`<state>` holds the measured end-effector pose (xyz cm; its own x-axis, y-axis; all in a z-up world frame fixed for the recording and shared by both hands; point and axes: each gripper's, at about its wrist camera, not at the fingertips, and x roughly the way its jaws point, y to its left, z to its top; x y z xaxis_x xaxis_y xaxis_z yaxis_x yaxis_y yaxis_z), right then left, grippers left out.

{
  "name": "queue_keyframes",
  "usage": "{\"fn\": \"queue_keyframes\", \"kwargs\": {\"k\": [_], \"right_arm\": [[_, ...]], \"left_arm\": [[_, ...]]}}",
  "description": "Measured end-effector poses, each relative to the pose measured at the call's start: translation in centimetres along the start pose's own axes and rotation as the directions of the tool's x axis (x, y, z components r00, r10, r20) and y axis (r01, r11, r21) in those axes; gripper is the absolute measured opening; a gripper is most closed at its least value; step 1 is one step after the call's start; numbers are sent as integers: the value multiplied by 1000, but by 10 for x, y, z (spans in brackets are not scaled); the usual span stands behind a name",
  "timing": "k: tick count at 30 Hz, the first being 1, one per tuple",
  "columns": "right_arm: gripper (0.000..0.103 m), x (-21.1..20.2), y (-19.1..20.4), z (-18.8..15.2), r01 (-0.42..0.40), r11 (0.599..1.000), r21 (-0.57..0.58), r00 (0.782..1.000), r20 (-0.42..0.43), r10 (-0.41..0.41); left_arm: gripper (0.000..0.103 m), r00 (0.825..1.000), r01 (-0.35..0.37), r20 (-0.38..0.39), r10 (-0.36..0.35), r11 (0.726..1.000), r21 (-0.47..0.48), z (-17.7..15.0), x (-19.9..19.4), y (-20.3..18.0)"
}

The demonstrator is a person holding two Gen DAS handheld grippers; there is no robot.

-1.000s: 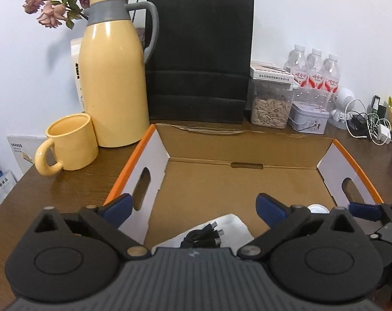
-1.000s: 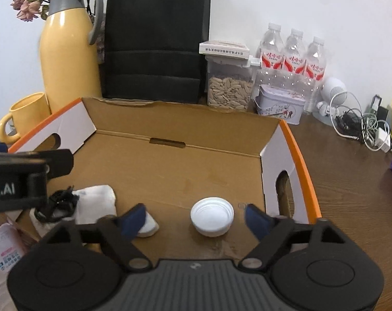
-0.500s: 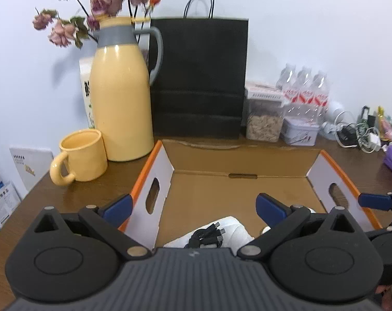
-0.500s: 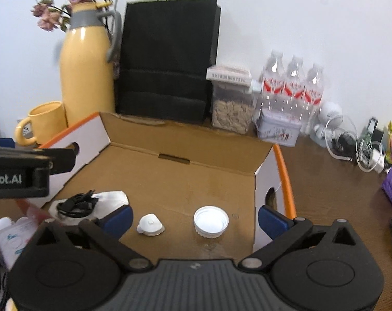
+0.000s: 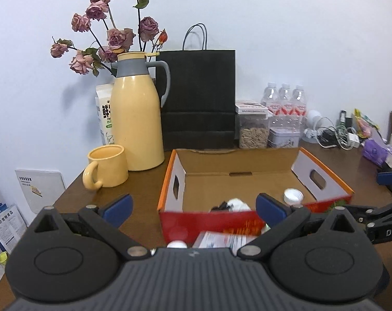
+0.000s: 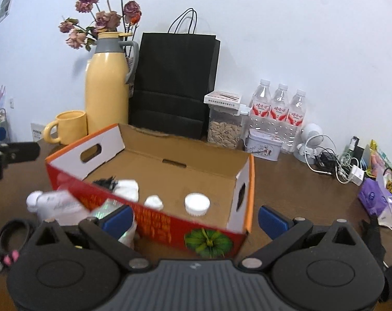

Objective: Organize objects
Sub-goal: 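Return both tools to the table toward the braided cable and navy pouch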

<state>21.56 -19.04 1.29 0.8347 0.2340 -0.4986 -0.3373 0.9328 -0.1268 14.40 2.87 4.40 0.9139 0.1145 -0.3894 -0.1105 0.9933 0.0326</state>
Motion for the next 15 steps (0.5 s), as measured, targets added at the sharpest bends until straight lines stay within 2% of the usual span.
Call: {"fn": "queue_keyframes", "kwargs": {"k": [5,15], "right_arm": [[103,-24,0,-27,-12,1000,-13,999,-38,11],[103,-39,-6,-90,-3,997,72,991,-130,13]], "left_arm": [[103,1000,11,7,-11,1000,18,-22,-28,10],[103,997,19,-76,-20,1000,-20,-76,-45,32]]}}
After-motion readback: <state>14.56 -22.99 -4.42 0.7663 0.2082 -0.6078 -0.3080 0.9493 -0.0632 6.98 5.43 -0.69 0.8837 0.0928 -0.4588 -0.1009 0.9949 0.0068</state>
